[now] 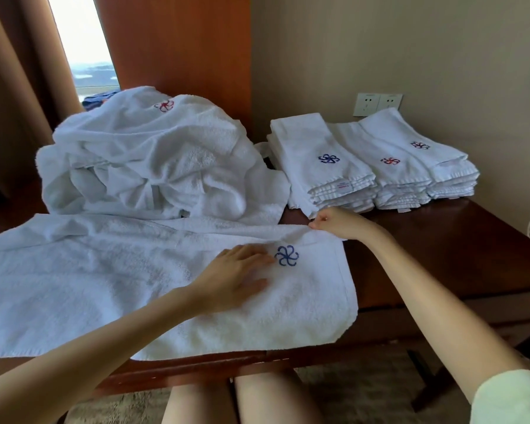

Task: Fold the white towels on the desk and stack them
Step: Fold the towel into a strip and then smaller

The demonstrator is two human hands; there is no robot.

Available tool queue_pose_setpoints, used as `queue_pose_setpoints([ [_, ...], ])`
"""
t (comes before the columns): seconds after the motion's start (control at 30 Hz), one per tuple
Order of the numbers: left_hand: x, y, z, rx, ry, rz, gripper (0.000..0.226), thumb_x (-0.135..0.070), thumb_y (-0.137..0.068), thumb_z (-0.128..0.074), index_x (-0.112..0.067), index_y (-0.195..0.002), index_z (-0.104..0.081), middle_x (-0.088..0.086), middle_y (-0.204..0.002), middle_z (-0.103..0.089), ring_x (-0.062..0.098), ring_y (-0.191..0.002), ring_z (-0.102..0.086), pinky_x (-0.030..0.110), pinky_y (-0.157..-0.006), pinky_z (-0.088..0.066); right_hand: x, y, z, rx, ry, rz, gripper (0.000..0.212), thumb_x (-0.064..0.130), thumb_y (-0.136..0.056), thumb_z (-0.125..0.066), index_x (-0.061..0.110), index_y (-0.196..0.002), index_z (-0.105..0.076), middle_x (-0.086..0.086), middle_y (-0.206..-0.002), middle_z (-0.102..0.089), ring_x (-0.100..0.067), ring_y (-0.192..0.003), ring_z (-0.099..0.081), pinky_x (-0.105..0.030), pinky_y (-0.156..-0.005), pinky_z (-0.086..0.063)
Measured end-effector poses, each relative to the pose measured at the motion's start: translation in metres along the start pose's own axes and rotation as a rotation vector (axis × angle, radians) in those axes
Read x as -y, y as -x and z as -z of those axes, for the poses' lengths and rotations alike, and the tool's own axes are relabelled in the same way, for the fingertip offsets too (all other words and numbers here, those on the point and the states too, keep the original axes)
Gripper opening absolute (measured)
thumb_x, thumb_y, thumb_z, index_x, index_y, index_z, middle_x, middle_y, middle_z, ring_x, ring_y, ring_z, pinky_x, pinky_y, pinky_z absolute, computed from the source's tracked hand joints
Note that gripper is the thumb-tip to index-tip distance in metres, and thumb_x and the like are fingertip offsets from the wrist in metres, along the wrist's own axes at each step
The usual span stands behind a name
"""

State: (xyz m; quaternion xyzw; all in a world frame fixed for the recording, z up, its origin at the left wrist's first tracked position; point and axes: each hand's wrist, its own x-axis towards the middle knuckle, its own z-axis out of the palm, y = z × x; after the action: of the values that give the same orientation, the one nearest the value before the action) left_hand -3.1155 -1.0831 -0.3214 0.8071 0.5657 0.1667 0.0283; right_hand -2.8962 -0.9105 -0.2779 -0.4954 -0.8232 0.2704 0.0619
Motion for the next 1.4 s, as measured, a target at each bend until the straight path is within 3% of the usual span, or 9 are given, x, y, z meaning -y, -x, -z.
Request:
queue_pose_setpoints([
  [0.13, -0.005, -0.009, -0.005, 0.012, 0.034, -0.037, 0.05, -0.04, -0.095, -0.053, -0.026, -0.142, -0.045, -0.01, -0.13, -0.05, 0.009, -0.11, -0.051, 0.022, -0.088, -0.045, 0.007, 0.012, -0.012, -0.325, 0.17, 0.116, 0.013, 0.034, -0.092, -0.063, 0.023, -0.098, -0.064, 0.012, -0.097, -0.06, -0.009, -0.093, -0.059, -0.025, -0.067, -0.038],
  [0.23, -0.005, -0.017, -0.005, -0.004, 0.061, 0.008, 0.057, -0.038, -0.095, -0.053, -0.024, -0.148, -0.037, -0.008, -0.134, -0.049, 0.008, -0.099, -0.054, 0.025, -0.081, -0.049, 0.019, 0.027, -0.025, -0.271, -0.018, 0.313, 0.026, 0.049, -0.086, -0.064, 0.027, -0.1, -0.065, 0.015, -0.098, -0.062, -0.001, -0.087, -0.058, -0.021, -0.069, -0.042],
  [0.43, 0.001, -0.04, -0.016, 0.061, -0.22, 0.067, 0.067, -0.054, -0.097, -0.037, -0.024, -0.154, -0.016, -0.002, -0.161, -0.012, 0.015, -0.146, -0.017, 0.036, -0.118, -0.003, 0.0, 0.032, -0.067, -0.262, 0.134, 0.335, 0.054, 0.046, -0.09, -0.061, 0.026, -0.138, -0.049, 0.005, -0.13, -0.052, -0.015, -0.118, -0.05, -0.034, -0.099, -0.039],
  [0.6, 0.01, -0.068, -0.023, 0.172, -0.239, 0.158, 0.07, -0.063, -0.095, -0.027, -0.032, -0.154, -0.007, 0.005, -0.16, 0.018, 0.019, -0.148, 0.014, 0.048, -0.115, 0.015, -0.019, 0.007, -0.059, -0.481, 0.157, 0.224, 0.037, 0.022, -0.095, -0.059, 0.016, -0.13, -0.055, -0.002, -0.124, -0.059, -0.024, -0.11, -0.056, -0.035, -0.083, -0.045],
  [0.83, 0.019, -0.091, -0.038, 0.065, -0.214, 0.248, 0.067, -0.065, -0.094, -0.026, -0.039, -0.153, -0.008, 0.002, -0.159, 0.023, 0.016, -0.148, 0.016, 0.049, -0.113, 0.023, -0.025, -0.013, -0.041, -0.685, 0.271, 0.218, 0.031, -0.004, -0.071, -0.068, 0.016, -0.095, -0.071, 0.001, -0.092, -0.071, -0.024, -0.09, -0.063, -0.027, -0.068, -0.034],
  [1.0, 0.018, -0.096, -0.043, 0.02, -0.207, 0.298, 0.07, -0.069, -0.091, -0.027, -0.041, -0.152, -0.008, 0.002, -0.158, 0.027, 0.02, -0.145, 0.024, 0.051, -0.111, 0.025, -0.015, -0.01, -0.041, -0.894, 0.42, 0.393, 0.031, 0.008, -0.06, -0.074, 0.014, -0.091, -0.071, -0.006, -0.091, -0.061, -0.028, -0.082, -0.059, -0.035, -0.065, -0.045],
  [1.17, 0.012, -0.104, -0.043, 0.025, -0.25, 0.308, 0.07, -0.067, -0.092, -0.027, -0.038, -0.153, -0.009, 0.006, -0.16, 0.021, 0.023, -0.148, 0.017, 0.056, -0.113, 0.017, 0.004, -0.005, -0.056, -0.864, 0.319, 0.383, 0.022, 0.006, -0.069, -0.07, 0.018, -0.088, -0.073, -0.001, -0.073, -0.063, -0.024, -0.055, -0.059, -0.025, -0.041, -0.04],
  [1.27, 0.014, -0.103, -0.043, 0.019, -0.186, 0.301, 0.071, -0.066, -0.093, -0.03, -0.031, -0.153, -0.015, 0.006, -0.161, 0.015, 0.021, -0.148, 0.015, 0.053, -0.113, 0.018, 0.001, -0.003, -0.055, -0.82, 0.122, 0.275, 0.013, 0.016, -0.084, -0.069, 0.021, -0.096, -0.072, 0.004, -0.061, -0.065, -0.022, -0.052, -0.061, -0.028, -0.047, -0.045],
  [1.4, 0.022, -0.099, -0.031, -0.353, 0.023, 0.236, 0.063, -0.053, -0.091, -0.043, -0.014, -0.14, -0.038, 0.006, -0.154, -0.027, 0.018, -0.145, -0.023, 0.052, -0.116, 0.003, -0.013, -0.003, -0.046, -0.772, -0.179, 0.166, 0.01, 0.016, -0.096, -0.055, 0.018, -0.1, -0.064, 0.008, -0.071, -0.07, -0.013, -0.059, -0.068, -0.034, -0.056, -0.052],
])
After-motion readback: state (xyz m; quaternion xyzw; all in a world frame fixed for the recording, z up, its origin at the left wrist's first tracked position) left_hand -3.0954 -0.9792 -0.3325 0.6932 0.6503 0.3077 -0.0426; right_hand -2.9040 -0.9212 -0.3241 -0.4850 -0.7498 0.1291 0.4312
